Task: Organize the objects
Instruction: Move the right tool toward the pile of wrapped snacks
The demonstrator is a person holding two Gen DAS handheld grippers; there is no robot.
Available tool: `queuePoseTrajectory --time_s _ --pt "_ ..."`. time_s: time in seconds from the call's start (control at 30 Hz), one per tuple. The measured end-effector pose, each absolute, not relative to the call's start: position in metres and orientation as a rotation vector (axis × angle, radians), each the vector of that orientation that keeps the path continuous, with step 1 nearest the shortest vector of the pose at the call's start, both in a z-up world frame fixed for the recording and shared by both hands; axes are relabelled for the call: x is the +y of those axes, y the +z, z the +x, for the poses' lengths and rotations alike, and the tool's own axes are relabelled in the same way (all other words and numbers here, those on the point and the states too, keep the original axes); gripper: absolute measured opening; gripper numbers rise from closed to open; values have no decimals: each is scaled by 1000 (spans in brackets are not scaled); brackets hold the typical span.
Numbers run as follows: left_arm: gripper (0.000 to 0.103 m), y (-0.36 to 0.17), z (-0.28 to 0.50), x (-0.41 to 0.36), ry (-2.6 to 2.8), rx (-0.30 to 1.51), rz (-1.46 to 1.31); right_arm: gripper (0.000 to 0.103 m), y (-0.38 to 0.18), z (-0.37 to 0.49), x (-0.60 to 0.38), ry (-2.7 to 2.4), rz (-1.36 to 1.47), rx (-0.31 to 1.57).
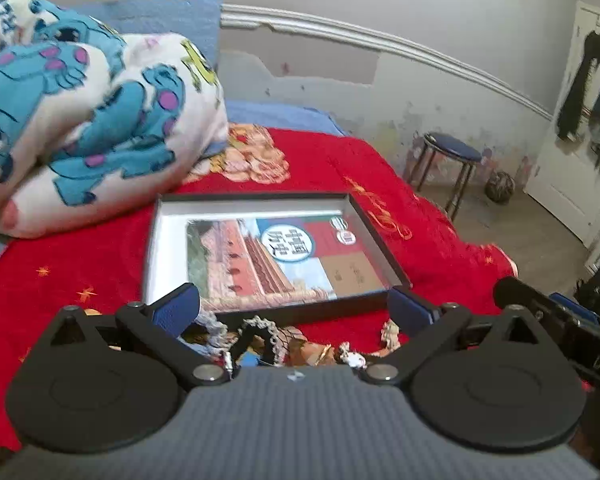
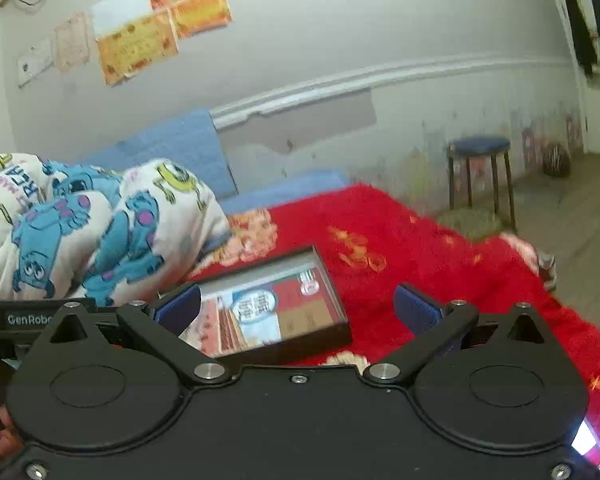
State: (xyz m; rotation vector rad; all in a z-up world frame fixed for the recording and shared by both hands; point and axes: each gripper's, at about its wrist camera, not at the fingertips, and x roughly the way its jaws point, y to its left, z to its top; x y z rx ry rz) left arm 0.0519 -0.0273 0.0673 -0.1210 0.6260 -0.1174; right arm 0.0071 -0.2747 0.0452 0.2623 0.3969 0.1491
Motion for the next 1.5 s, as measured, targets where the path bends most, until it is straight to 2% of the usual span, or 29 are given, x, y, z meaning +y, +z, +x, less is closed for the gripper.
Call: queuePoseTrajectory --time_s 0.23,0.4,0.6,1.23,1.5 --pt "103 31 57 -31 -179 629 -37 103 5 42 -291 118 364 529" --pt "103 7 60 -32 -142 676 93 103 1 75 -270 62 365 547" --pt "103 0 60 -26 -145 750 -8 103 -4 78 -266 56 345 546" --pt "103 -18 46 -34 -171 766 -21 103 -10 57 -280 152 368 640" --pt "103 -25 47 -25 -158 744 -83 92 -24 69 -274 226 383 754"
